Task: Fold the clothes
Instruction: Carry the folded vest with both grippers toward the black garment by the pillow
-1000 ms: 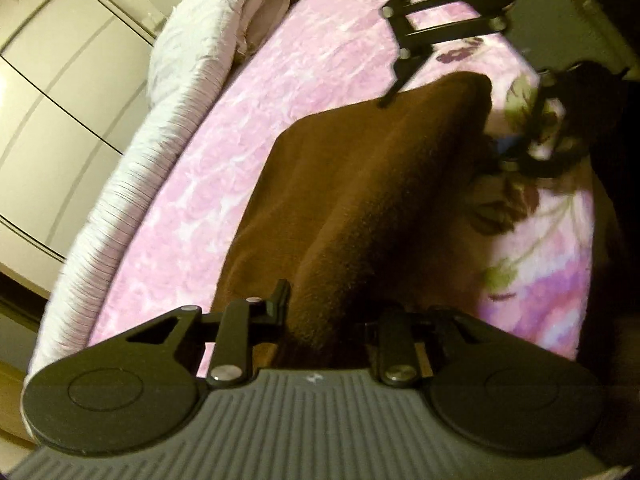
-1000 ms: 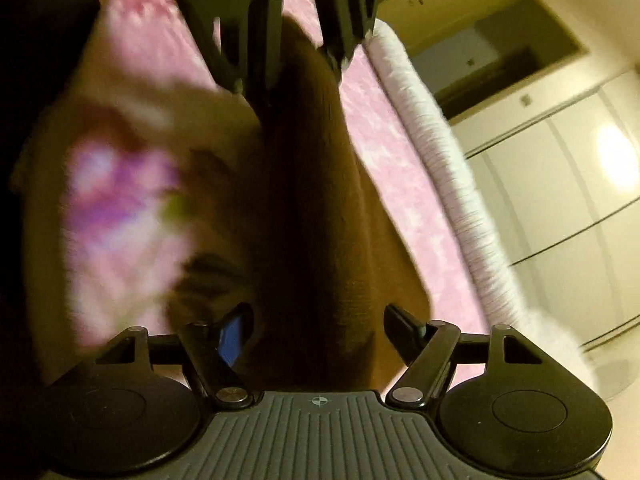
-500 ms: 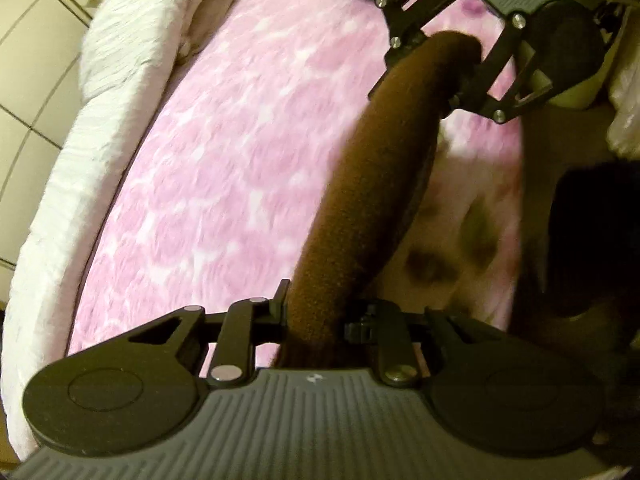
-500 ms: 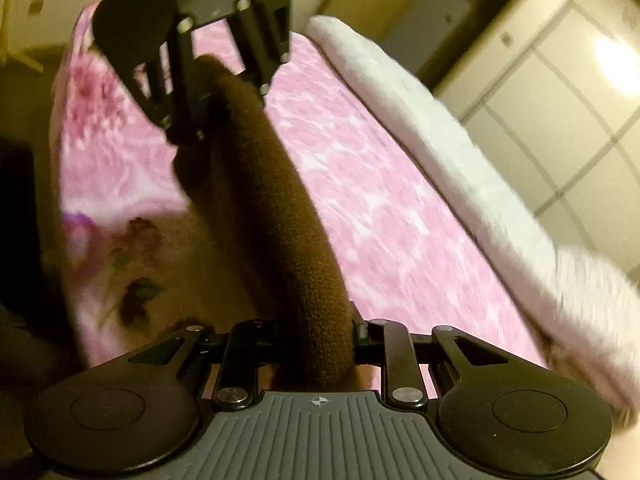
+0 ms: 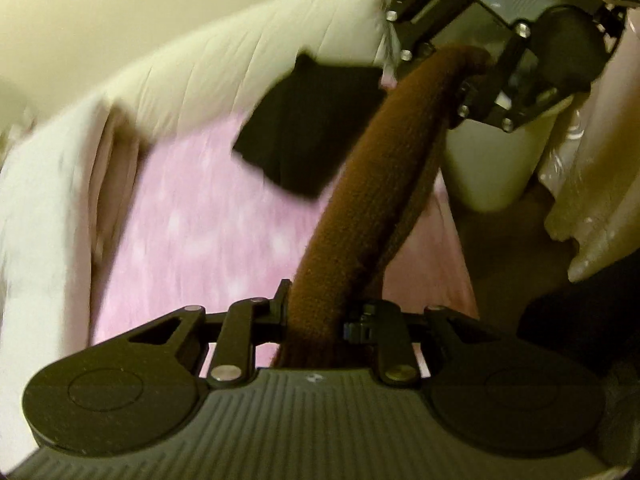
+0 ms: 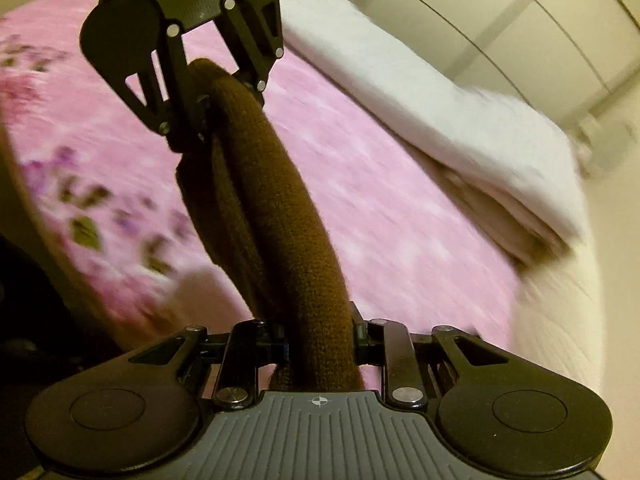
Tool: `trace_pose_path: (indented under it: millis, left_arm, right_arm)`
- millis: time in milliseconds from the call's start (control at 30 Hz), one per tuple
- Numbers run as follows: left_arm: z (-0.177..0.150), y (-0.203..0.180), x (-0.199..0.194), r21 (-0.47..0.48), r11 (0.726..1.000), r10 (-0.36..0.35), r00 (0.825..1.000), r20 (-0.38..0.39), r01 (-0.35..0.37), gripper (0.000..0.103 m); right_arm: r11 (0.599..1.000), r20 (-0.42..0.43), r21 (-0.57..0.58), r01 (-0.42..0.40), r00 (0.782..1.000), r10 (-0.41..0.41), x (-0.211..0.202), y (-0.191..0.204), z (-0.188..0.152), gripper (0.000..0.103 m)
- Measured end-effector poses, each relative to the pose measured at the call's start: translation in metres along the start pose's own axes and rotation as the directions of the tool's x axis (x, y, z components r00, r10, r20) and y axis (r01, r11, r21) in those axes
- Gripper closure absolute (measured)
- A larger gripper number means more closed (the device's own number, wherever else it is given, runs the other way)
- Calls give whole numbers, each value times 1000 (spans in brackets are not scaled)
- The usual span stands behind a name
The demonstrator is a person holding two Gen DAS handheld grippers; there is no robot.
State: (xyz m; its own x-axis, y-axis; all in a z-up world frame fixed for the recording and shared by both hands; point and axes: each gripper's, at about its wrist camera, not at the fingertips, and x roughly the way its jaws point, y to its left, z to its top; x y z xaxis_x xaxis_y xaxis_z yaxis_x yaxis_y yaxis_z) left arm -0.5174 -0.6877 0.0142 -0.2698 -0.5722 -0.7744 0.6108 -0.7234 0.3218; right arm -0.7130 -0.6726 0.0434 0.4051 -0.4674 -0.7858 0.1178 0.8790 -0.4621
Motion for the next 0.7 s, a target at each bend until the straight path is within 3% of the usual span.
trace_pose_path:
  millis: [233,367,467,533,567,700]
  left_arm:
    - [143,62,86,133,991,-4,994,110,-11,83]
    - [224,94,149,139,987,58,990,125,-75,83]
    - [273,113,188,144,976,143,978,151,-165,83]
    - [289,115,210,150,966,186,967,172,-212,83]
    - [290,111,227,160,961,198,965,172,-225,83]
    - [261,72,329,198,962,183,982,57,-190,79]
  right_arm:
    - [982,-53,98,160,986,-156,-9,-131,-68,80]
    - [972,-22,80,221,975,-220,9,-224,-113,80]
    - [954,16,39,297,955,-298,22,-280,-141,80]
    - [935,53,19,355,933,-356,31,-304,-159,79]
    - [935,54,17,354,934,-354,44,-305,-170,78]
    - [963,10,30,267,963,-268,113,-280,-221,76]
